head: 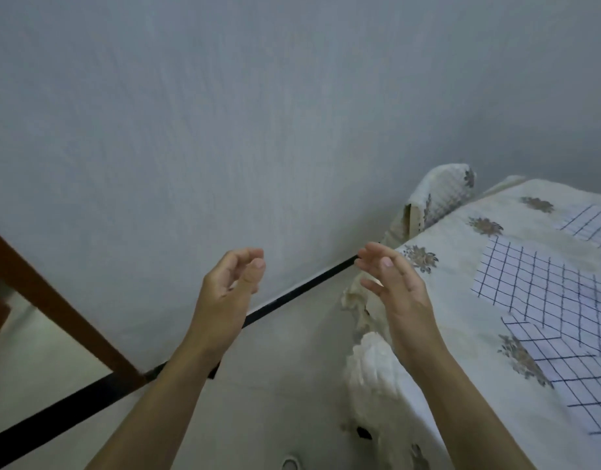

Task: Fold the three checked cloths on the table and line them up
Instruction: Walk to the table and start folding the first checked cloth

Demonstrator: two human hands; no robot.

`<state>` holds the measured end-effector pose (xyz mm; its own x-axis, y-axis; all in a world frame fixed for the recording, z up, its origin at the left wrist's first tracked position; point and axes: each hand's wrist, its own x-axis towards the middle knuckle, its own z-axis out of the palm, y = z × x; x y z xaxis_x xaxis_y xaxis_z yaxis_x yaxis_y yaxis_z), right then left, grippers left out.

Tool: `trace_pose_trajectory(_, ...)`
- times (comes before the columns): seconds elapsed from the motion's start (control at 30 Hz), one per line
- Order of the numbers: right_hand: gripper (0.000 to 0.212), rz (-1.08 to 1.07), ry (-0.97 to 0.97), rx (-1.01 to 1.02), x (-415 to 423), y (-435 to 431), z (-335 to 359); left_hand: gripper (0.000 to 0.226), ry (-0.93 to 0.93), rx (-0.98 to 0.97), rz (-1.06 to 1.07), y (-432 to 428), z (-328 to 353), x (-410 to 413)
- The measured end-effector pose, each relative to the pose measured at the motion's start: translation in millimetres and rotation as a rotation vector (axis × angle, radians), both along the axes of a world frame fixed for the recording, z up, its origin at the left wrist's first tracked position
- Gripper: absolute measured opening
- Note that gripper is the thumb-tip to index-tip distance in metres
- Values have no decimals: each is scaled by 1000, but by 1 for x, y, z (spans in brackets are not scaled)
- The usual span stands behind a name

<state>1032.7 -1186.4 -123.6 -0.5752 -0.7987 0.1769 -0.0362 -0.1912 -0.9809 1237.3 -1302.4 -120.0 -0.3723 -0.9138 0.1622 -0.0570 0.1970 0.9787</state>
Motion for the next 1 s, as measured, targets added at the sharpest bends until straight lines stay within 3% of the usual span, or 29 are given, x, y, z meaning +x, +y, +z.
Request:
trace_pose_trajectory(0.13, 35, -54, -15, -24, -20, -61, 11, 28, -22, 7, -52, -77, 19, -43)
trace_pose_trajectory(0.27, 35, -144, 22, -39, -56, -111, 25, 40, 26, -53, -159, -143, 39, -99)
trace_pose_trajectory(0.67, 35, -481, 37, 70, -134, -209, 9, 41, 38, 41, -526, -281, 7, -234)
trace_pose_trajectory(1.0, 35, -826, 73, 79, -171, -298, 38, 37, 139, 57, -919, -390, 31, -348)
